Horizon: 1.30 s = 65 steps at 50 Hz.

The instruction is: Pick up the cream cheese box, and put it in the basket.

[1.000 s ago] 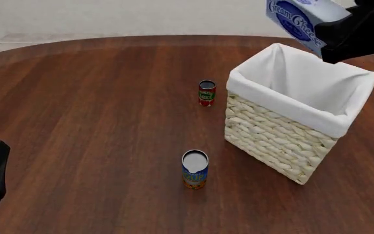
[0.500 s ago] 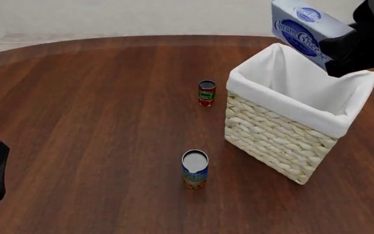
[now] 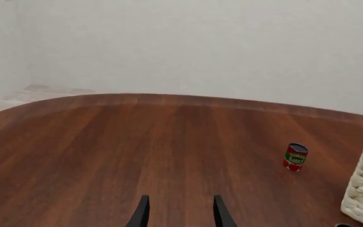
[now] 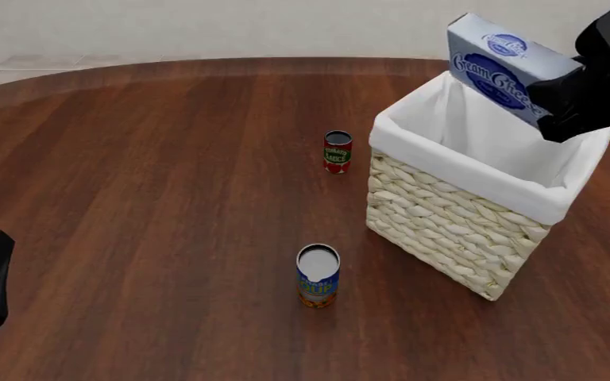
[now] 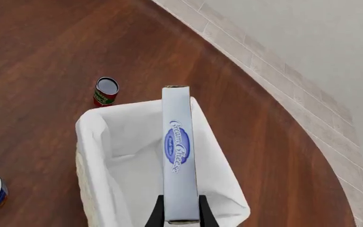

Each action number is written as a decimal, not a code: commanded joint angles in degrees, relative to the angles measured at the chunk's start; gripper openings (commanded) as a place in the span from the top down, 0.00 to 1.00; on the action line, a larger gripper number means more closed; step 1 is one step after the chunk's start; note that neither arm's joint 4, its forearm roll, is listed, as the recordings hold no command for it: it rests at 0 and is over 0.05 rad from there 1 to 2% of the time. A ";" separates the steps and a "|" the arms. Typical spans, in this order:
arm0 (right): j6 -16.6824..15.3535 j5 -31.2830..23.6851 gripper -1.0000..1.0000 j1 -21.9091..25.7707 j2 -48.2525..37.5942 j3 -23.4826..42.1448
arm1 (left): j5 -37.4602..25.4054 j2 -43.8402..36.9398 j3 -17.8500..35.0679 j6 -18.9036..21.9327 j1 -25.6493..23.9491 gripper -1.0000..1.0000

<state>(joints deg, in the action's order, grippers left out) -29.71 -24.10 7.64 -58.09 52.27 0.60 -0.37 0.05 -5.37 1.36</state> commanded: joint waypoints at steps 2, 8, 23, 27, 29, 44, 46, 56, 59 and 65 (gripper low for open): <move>-0.56 -1.10 1.00 -1.00 -0.32 0.10 | 0.12 0.02 0.00 -0.38 0.10 0.00; -1.18 -1.40 1.00 -1.26 -0.64 -0.36 | 0.10 0.05 -0.01 -0.53 0.12 0.00; -4.03 -1.54 1.00 -2.49 -2.20 -0.96 | 0.05 0.12 -0.01 -0.64 0.19 0.00; -4.36 -1.68 1.00 -2.74 -2.51 -0.82 | 0.01 0.16 -0.01 -0.66 0.17 0.00; -4.73 -1.73 1.00 -2.89 -2.66 -0.86 | -0.01 0.18 -0.01 -0.69 0.19 0.00; -7.14 -2.55 1.00 -2.80 -4.89 0.05 | -0.03 0.22 -0.01 -0.86 0.26 0.00; -7.46 -2.79 1.00 -3.02 -5.05 0.45 | -0.04 0.21 -0.01 -0.89 0.24 0.00; -8.94 -3.17 1.00 -3.58 -5.28 0.14 | -0.06 0.25 -0.02 -0.82 0.26 0.00; -9.10 -3.45 1.00 -3.78 -5.31 0.46 | -0.06 0.25 -0.01 -0.84 0.22 0.00; -9.46 -4.22 1.00 -4.05 -5.21 1.19 | 0.00 0.23 -0.01 -0.79 0.24 0.00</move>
<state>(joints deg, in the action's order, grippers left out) -39.11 -27.68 4.07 -63.40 52.37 0.56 -0.14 0.03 -6.20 1.60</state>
